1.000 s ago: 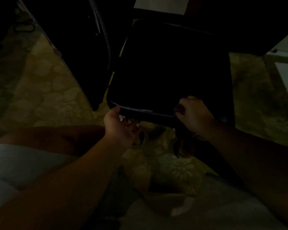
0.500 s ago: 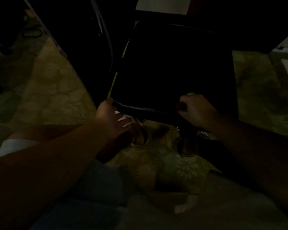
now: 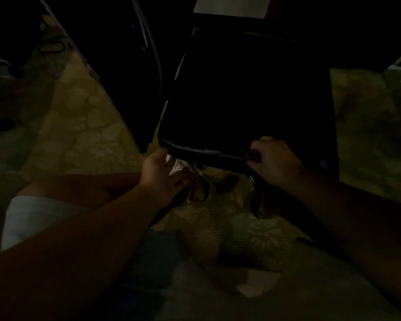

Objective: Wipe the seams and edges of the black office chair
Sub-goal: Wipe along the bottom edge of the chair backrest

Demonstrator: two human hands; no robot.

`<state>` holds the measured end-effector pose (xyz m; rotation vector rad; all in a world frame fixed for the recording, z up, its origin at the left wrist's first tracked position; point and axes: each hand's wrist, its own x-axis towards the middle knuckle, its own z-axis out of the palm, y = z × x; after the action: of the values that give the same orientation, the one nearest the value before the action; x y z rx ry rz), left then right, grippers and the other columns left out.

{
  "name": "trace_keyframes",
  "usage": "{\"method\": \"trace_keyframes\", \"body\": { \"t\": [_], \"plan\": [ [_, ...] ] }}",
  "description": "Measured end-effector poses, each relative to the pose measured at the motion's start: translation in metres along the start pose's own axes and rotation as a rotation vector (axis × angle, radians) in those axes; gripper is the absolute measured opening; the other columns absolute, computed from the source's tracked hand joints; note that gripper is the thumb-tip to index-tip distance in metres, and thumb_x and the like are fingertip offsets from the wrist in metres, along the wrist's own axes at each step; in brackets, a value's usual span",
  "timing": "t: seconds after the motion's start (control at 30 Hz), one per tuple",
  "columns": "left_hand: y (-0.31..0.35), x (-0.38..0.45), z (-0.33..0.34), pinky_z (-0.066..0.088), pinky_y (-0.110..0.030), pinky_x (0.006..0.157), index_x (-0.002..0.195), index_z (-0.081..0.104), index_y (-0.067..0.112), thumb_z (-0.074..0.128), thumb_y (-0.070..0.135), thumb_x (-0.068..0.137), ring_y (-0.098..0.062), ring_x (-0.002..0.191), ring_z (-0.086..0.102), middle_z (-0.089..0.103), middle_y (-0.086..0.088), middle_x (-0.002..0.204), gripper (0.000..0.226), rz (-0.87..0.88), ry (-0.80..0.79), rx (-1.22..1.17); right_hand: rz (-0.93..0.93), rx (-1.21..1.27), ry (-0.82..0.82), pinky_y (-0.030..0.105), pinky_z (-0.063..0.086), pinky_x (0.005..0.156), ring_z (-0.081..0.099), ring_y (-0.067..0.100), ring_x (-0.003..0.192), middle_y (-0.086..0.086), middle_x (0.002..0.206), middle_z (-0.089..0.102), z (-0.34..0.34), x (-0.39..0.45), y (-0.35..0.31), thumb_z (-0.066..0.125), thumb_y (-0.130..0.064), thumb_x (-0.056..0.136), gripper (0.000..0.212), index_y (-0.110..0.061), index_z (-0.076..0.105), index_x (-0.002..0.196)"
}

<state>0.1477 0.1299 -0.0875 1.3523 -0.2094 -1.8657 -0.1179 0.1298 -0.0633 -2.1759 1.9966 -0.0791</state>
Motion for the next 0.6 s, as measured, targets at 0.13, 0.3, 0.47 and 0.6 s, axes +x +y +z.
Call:
{"method": "trace_keyframes", "body": {
  "t": [0.13,0.3,0.47,0.6],
  "plan": [
    [-0.014,0.001,0.004,0.052,-0.043,0.085,0.138,0.051,0.030,0.047,0.027,0.103,-0.029,0.107,0.062,0.063,-0.002,0.124,0.036,0.010,-0.067,0.212,0.102,0.014,0.092,0.028,0.035,0.069,0.059,0.031,0.094,0.011,0.108,0.059,-0.001,0.001,0.002,0.065,-0.031,0.091,0.024,-0.011,0.064,0.104],
    [-0.024,0.013,0.002,0.055,-0.054,0.083,0.158,0.001,0.046,0.057,0.008,0.099,-0.040,0.101,0.066,0.072,-0.018,0.113,0.090,0.056,-0.134,0.410,-0.022,0.009,-0.006,0.034,0.043,0.073,0.060,0.032,0.093,0.011,0.104,0.060,-0.001,0.007,0.004,0.070,-0.030,0.087,0.025,-0.010,0.067,0.101],
    [-0.032,0.013,0.004,0.054,-0.045,0.064,0.152,-0.027,0.046,0.051,-0.012,0.096,-0.049,0.088,0.058,0.063,-0.043,0.096,0.112,0.115,-0.163,0.594,0.045,-0.015,0.063,0.030,0.037,0.071,0.059,0.034,0.095,0.014,0.108,0.059,-0.001,0.007,0.005,0.067,-0.030,0.089,0.026,-0.009,0.065,0.105],
    [-0.034,0.022,-0.003,0.049,-0.059,0.073,0.150,-0.026,0.052,0.055,-0.008,0.094,-0.048,0.084,0.057,0.054,-0.053,0.100,0.116,0.101,-0.191,0.617,-0.083,-0.067,-0.066,0.030,0.037,0.075,0.057,0.029,0.101,0.008,0.114,0.057,-0.003,0.011,0.002,0.066,-0.033,0.091,0.030,-0.013,0.063,0.113]
  ]
}}
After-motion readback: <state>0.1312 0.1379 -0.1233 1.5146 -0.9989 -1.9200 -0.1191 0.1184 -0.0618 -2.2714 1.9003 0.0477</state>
